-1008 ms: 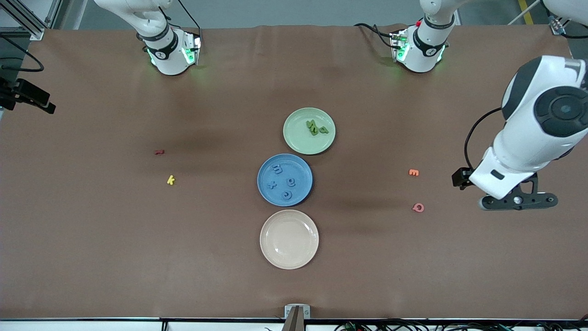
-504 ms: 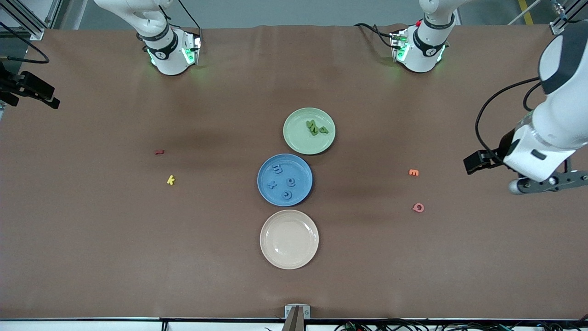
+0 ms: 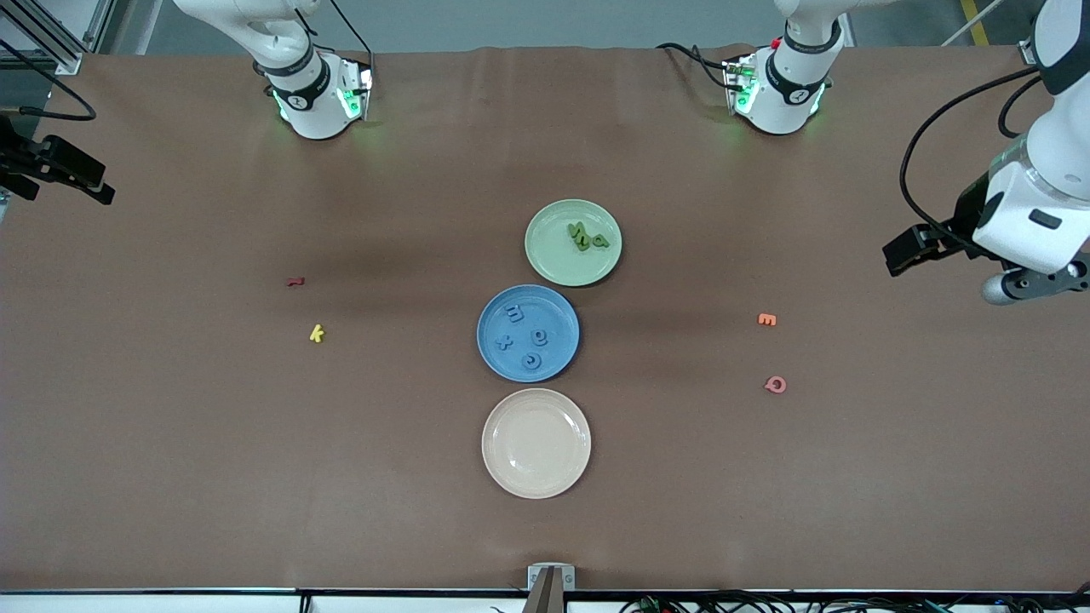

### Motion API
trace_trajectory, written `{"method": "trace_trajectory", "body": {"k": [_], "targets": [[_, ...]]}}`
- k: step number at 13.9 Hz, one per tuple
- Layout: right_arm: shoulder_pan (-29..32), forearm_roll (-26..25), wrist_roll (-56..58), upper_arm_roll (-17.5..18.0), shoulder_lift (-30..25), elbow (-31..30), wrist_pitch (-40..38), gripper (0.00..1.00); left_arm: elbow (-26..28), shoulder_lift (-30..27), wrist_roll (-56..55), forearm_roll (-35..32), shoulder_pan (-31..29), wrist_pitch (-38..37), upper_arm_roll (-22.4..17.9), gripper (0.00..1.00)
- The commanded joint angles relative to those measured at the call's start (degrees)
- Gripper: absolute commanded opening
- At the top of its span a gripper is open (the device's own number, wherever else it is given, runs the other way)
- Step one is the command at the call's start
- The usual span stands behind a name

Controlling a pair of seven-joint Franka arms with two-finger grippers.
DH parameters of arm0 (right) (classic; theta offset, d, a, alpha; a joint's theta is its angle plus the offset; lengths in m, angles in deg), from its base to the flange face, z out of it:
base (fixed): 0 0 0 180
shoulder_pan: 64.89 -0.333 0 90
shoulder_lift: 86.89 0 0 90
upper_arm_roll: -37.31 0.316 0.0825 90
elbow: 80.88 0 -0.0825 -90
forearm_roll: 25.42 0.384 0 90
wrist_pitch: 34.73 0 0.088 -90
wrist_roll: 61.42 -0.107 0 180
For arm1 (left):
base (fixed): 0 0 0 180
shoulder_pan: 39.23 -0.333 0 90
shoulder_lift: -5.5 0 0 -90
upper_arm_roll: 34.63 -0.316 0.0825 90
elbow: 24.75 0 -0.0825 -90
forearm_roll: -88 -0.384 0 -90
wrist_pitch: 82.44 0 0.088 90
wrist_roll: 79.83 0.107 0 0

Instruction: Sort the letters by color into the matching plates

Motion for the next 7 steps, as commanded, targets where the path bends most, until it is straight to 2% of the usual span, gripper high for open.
{"method": "trace_trajectory", "body": {"k": [1, 3, 7], "targets": [[-0.82, 0.04, 0.06, -0.65, -1.41, -1.53, 0.66, 1.00, 6.62, -7.04, 2.29, 3.29, 3.66, 0.42, -4.99, 1.00], [-0.73, 0.04, 0.06, -0.65, -1.41, -1.45, 1.01, 1.00, 10.31, -10.56, 5.17, 3.29, 5.16, 0.59, -7.35, 1.00], [-0.55, -0.31, 0.50, -0.65, -1.23, -1.36, 0.75, 1.00, 13.66, -14.17, 8.53, 3.29, 5.17, 0.68, -8.24, 1.00]]}}
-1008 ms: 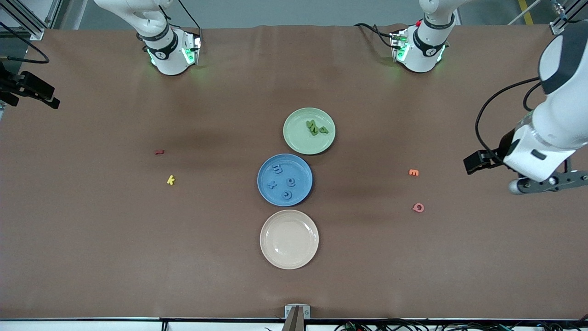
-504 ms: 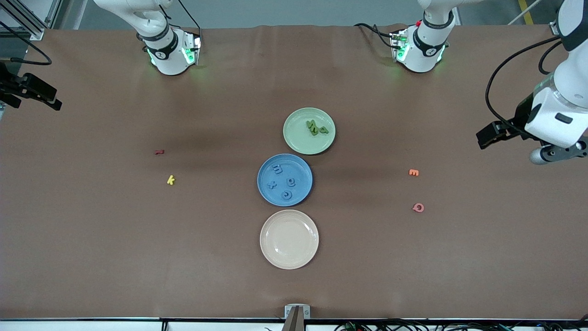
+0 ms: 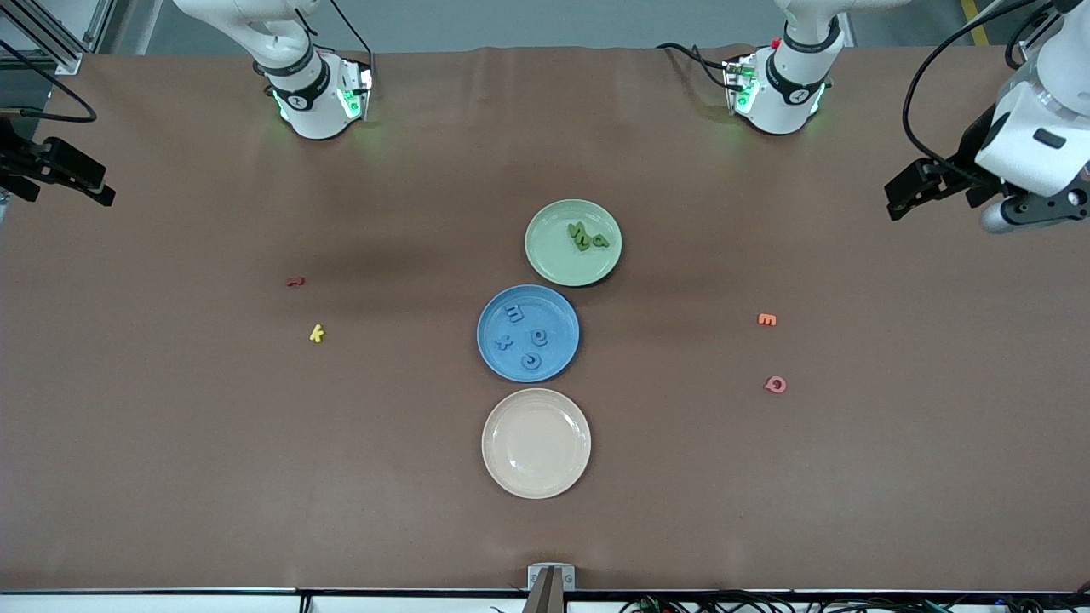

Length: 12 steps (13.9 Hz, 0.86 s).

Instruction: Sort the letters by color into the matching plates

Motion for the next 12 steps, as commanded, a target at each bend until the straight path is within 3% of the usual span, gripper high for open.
{"method": "trace_trajectory", "body": {"k": [1, 12], "targets": [[-0.56, -0.48, 0.65, -0.51, -1.23, -1.18, 0.32, 1.00, 3.39, -3.03, 1.75, 0.96, 0.22, -0.28, -0.48, 1.00], [-0.12, -0.75, 4.34, -0.51, -1.23, -1.09, -0.12, 1.00, 3.04, -3.82, 6.50, 3.33, -0.92, -0.82, -0.12, 1.00]]}}
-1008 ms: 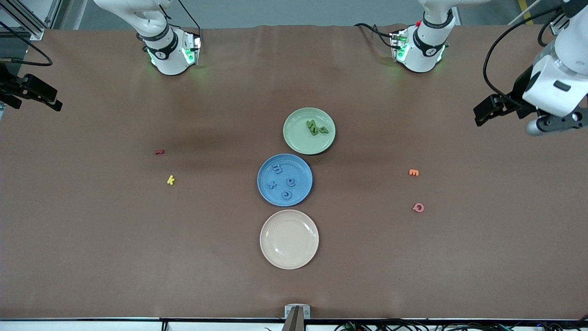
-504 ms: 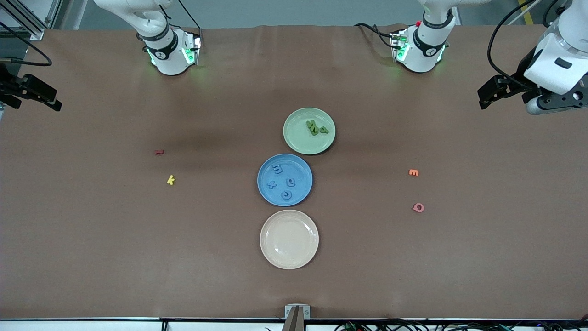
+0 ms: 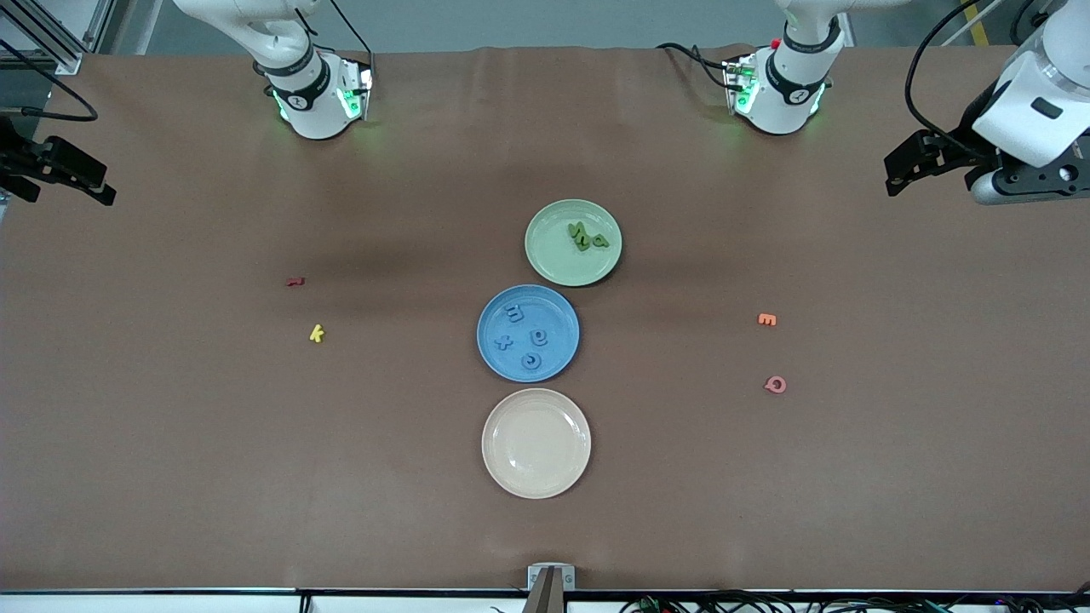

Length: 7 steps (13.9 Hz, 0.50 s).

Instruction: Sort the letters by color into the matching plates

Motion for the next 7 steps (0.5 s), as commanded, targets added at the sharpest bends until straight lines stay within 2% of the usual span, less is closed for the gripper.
{"method": "trace_trajectory", "body": {"k": [1, 7], "targets": [[-0.12, -0.72, 1.56, -0.40, -1.23, -0.99, -0.03, 1.00, 0.12, -1.15, 1.61, 1.09, -0.39, -0.39, -0.13, 1.00], [-0.12, -0.63, 1.12, -0.32, -1.41, -0.99, -1.43, 1.00, -2.26, -0.44, 1.70, 0.74, -0.48, -0.91, -0.48, 1.00]]}}
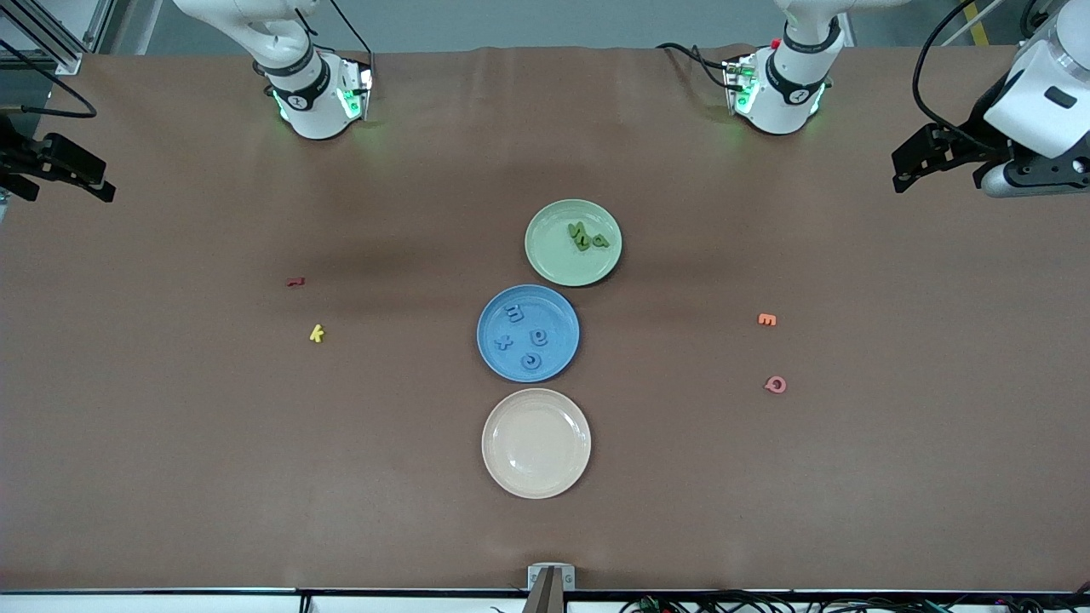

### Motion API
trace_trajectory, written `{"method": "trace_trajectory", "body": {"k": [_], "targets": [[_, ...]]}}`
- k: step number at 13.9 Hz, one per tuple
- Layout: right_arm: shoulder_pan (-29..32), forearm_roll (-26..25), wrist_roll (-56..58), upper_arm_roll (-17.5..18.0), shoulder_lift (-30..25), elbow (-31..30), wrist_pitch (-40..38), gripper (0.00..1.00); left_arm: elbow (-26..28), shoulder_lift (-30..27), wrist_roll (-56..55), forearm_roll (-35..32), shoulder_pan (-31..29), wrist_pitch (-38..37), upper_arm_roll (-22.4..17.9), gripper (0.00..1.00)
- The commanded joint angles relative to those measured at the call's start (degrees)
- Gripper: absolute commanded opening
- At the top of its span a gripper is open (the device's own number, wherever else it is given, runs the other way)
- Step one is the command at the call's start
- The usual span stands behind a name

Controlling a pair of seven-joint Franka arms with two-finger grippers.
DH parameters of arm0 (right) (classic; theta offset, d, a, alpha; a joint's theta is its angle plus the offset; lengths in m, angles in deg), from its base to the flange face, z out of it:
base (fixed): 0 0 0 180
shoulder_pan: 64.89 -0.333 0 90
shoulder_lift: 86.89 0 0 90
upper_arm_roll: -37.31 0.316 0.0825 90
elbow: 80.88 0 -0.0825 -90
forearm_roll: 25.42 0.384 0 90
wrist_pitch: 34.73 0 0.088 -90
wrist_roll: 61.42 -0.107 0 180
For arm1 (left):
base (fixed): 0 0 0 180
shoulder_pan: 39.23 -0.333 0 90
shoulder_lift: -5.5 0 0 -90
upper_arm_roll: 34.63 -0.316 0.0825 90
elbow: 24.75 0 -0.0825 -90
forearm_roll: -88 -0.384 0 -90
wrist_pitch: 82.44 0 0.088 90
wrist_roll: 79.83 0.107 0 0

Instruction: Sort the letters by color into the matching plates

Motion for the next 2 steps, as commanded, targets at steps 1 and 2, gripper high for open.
{"method": "trace_trajectory", "body": {"k": [1, 2], "targets": [[-0.15, -0.63, 0.45, -0.15, -1.41, -0.99, -0.62, 1.00, -1.51, -0.04, 0.85, 0.80, -0.21, -0.93, -0.17, 1.00], [-0.15, -0.63, 0.45, -0.15, -1.49, -0.99, -0.70, 1.00, -1.95, 0.57, 0.85, 0.62, -0.13, -1.10, -0.25, 1.00]]}}
